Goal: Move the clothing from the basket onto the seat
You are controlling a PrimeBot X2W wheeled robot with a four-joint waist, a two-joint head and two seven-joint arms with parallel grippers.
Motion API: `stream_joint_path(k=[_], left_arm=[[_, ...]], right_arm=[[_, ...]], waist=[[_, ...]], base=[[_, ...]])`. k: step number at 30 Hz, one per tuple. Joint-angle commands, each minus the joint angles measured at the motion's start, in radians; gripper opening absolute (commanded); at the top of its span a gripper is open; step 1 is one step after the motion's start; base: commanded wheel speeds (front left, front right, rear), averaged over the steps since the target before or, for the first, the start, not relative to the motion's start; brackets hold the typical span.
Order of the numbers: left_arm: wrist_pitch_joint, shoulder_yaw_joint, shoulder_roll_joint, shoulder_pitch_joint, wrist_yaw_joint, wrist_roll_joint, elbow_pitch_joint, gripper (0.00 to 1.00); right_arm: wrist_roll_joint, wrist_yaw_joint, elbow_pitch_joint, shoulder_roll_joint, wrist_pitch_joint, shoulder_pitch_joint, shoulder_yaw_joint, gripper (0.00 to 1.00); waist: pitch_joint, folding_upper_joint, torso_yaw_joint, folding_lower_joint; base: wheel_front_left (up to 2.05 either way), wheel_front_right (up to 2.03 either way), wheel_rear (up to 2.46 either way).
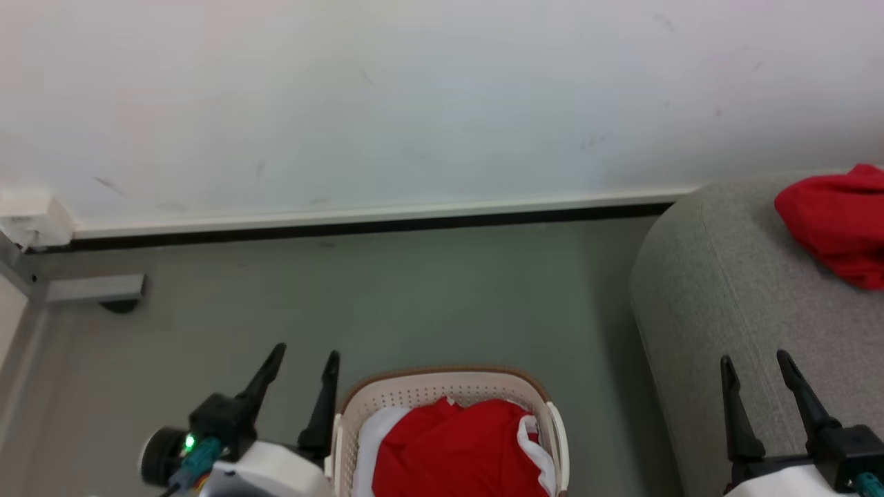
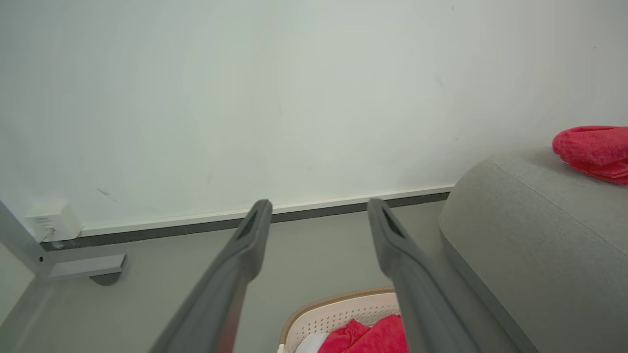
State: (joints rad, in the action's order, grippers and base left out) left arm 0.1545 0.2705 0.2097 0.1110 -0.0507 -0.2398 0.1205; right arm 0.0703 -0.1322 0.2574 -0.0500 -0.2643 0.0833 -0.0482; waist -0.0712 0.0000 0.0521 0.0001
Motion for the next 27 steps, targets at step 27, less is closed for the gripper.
stream_joint_path(k=[27], left_arm=[[-0.299,0.216,-0.124,0.65,0.088,0.11,0.589,1.0]], right_arm=[[0.069,0.003,-0.207,0.0,0.0,0.353,0.069,1.0]], waist=[[-0.693,0.0,0.193,-0.0001]], base=[[0.0,0.0,0.0]])
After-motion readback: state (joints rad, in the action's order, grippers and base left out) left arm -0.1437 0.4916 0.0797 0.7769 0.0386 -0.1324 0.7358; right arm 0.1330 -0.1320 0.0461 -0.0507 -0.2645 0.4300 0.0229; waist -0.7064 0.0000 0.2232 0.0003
